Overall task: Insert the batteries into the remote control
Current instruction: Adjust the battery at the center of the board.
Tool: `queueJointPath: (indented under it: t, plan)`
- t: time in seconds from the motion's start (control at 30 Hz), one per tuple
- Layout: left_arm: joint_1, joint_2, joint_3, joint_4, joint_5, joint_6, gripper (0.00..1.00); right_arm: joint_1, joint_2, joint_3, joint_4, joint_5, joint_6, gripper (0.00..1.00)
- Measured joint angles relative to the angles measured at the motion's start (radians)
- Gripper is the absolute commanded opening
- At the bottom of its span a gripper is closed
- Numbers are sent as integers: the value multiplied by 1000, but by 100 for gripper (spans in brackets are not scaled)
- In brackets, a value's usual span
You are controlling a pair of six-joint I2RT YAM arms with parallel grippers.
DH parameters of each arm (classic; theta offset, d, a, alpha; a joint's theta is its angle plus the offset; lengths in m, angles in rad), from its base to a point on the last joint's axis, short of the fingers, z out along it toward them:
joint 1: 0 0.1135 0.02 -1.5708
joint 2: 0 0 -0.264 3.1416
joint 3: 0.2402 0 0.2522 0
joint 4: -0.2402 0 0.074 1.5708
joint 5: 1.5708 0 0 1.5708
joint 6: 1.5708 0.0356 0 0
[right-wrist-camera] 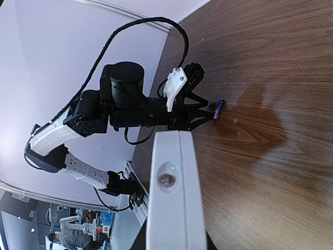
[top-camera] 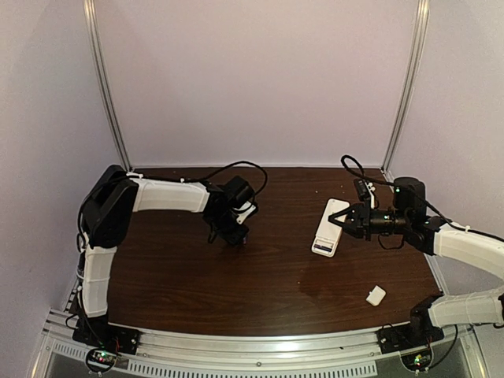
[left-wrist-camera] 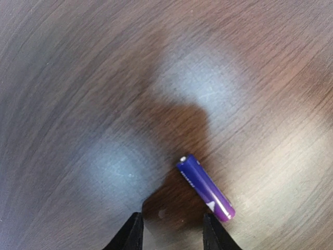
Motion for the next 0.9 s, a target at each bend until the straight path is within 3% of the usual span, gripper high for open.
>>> queueJointPath:
  t: [0.23,0.73,0.9]
  plan:
    - [-1,2,0,10,16,0,43,0,0,0,-3,-1,-8,0]
    - [-1,4,97,50,82,-29,68,-7,0,0,-17,-2,-15,0]
    - [-1,29,147,58,65,-35,71,-11,0,0,-21,-6,-15,0]
